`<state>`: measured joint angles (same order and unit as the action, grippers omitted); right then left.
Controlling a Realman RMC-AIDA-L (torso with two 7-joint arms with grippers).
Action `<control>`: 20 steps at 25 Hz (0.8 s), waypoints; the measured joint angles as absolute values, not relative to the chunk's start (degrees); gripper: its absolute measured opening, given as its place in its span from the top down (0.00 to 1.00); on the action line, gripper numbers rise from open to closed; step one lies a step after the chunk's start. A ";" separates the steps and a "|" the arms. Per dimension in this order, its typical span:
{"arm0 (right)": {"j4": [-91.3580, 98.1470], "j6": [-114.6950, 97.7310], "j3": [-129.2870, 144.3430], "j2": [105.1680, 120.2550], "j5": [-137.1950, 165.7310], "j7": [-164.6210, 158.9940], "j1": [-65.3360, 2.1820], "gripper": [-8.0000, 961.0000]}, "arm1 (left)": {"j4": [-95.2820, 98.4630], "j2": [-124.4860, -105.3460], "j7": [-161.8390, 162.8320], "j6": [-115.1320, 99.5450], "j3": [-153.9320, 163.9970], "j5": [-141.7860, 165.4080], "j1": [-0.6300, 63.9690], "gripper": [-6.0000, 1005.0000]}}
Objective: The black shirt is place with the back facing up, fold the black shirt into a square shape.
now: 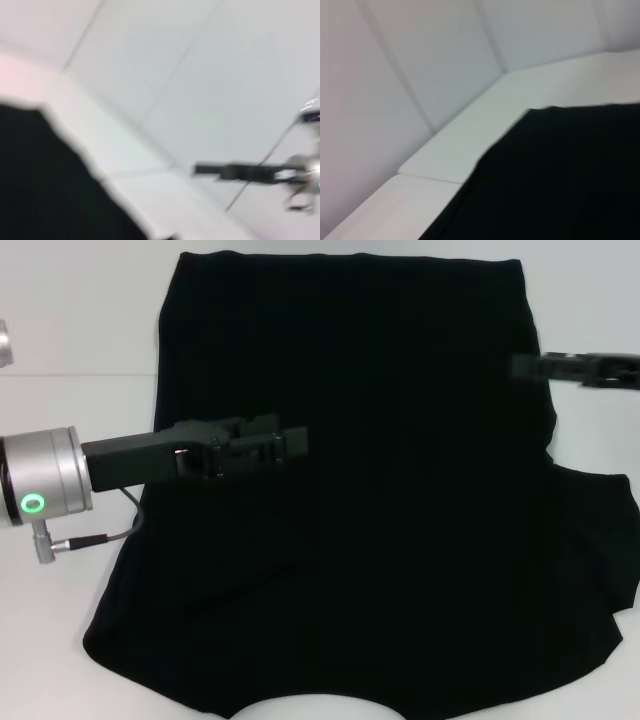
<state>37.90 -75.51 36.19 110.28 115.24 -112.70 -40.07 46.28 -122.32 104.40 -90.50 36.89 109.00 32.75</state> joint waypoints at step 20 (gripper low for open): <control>40.26 -92.87 35.60 101.72 140.68 -146.75 -36.90 0.09 | 39.58 -123.90 72.00 -90.20 47.11 110.91 32.03 0.08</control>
<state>40.26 -92.87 35.60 101.72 140.68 -146.75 -36.90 39.58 -123.90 72.00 -90.20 47.11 110.91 32.03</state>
